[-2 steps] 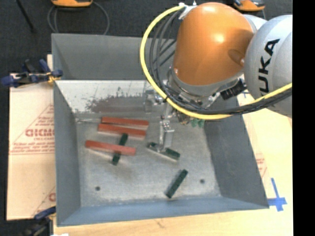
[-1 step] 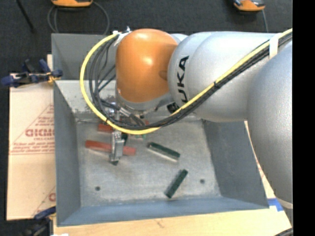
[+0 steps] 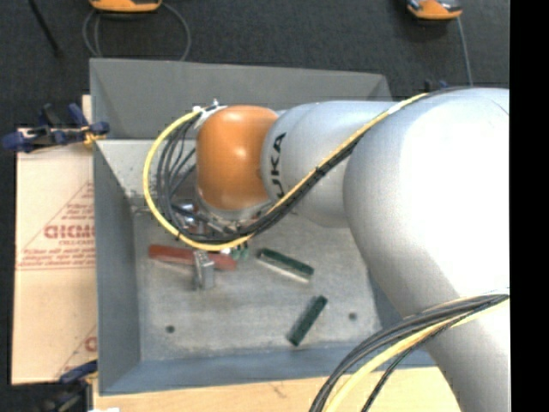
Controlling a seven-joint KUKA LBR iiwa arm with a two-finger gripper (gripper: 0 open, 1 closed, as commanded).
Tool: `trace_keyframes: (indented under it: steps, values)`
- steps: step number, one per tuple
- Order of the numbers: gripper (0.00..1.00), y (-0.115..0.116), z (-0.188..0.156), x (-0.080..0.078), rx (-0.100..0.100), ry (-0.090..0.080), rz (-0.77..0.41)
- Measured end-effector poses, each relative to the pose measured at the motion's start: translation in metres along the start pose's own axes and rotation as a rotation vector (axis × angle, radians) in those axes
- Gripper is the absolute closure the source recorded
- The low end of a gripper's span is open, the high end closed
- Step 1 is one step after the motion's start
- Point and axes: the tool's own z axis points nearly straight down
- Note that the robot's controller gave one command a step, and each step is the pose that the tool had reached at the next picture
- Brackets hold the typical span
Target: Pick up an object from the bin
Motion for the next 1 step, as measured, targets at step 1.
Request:
trace_keyframes:
  steps: [1]
  values:
    - [1.0, 0.0013, -0.0037, 0.0009, -0.002, 0.009, 0.002]
